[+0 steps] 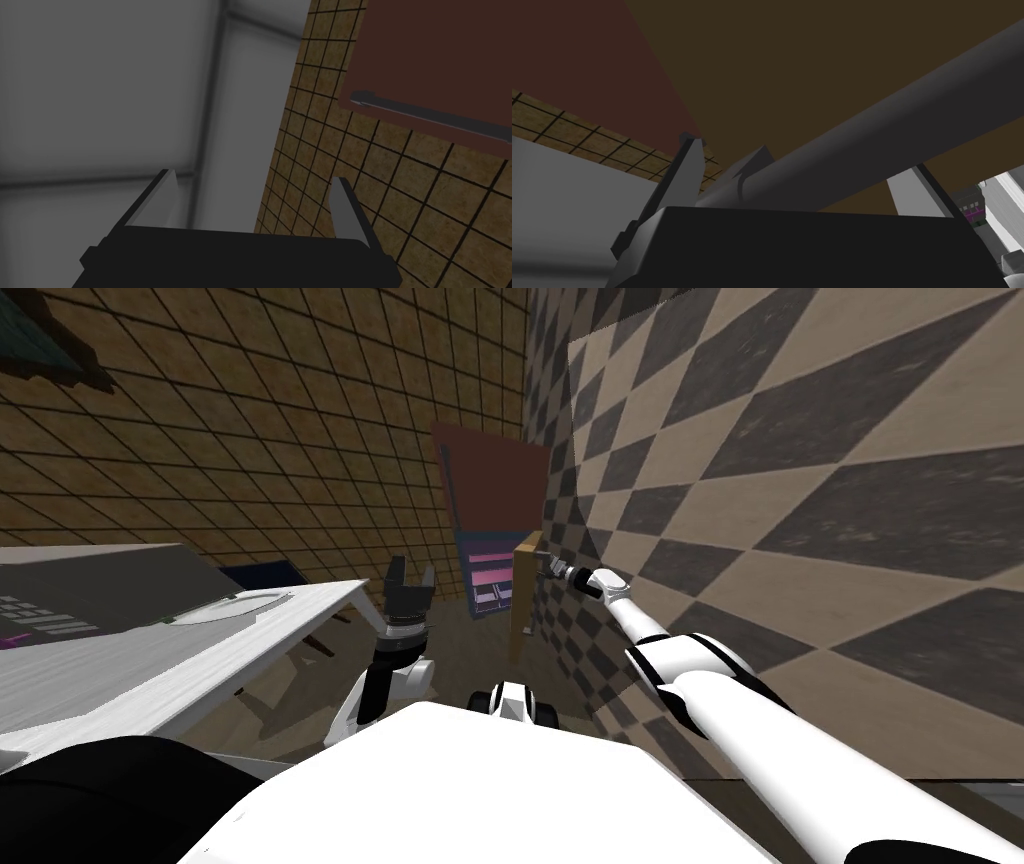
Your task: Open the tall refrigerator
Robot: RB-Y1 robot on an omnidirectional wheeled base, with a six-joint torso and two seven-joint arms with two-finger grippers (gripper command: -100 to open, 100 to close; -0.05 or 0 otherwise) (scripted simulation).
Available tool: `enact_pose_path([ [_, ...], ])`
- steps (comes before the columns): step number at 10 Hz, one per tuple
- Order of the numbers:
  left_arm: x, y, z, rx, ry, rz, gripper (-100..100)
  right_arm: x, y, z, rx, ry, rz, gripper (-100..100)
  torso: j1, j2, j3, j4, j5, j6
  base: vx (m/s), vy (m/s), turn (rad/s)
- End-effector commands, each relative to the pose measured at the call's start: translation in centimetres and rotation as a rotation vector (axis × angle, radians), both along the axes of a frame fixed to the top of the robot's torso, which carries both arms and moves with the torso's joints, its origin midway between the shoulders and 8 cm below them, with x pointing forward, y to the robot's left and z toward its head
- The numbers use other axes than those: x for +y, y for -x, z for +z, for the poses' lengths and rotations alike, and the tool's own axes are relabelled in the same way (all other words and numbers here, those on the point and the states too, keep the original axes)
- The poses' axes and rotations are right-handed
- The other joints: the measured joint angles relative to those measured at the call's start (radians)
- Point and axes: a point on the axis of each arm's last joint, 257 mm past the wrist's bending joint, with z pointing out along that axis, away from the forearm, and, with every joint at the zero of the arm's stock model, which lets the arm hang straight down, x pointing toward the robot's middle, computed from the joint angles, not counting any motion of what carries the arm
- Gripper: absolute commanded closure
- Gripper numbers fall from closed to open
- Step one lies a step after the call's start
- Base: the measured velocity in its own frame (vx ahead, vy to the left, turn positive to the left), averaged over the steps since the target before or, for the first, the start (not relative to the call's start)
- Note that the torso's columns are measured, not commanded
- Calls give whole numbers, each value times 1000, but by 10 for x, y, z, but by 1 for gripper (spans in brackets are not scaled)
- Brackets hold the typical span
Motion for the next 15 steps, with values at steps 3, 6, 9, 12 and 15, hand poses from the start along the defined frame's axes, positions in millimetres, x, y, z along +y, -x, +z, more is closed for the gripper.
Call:
enact_pose_path([
  [3,0,0,0,0,0,0,0,22,41,15,-17,-17,153,100,2,-3,-2,-3,1,0,191,-16,-388],
  [6,0,0,0,0,0,0,0,35,66,28,-15,-13,236,-100,5,6,4,-3,1,0,147,-59,-285],
  [9,0,0,0,0,0,0,0,30,63,55,-15,-16,239,-100,14,23,15,1,5,-2,-36,20,16],
  [12,0,0,0,0,0,0,0,27,62,54,-1,-12,239,0,4,21,14,-1,1,3,-15,18,-14],
  [15,0,0,0,0,0,0,0,28,63,53,3,-13,242,0,0,22,15,-3,-1,5,-3,1,-1],
])
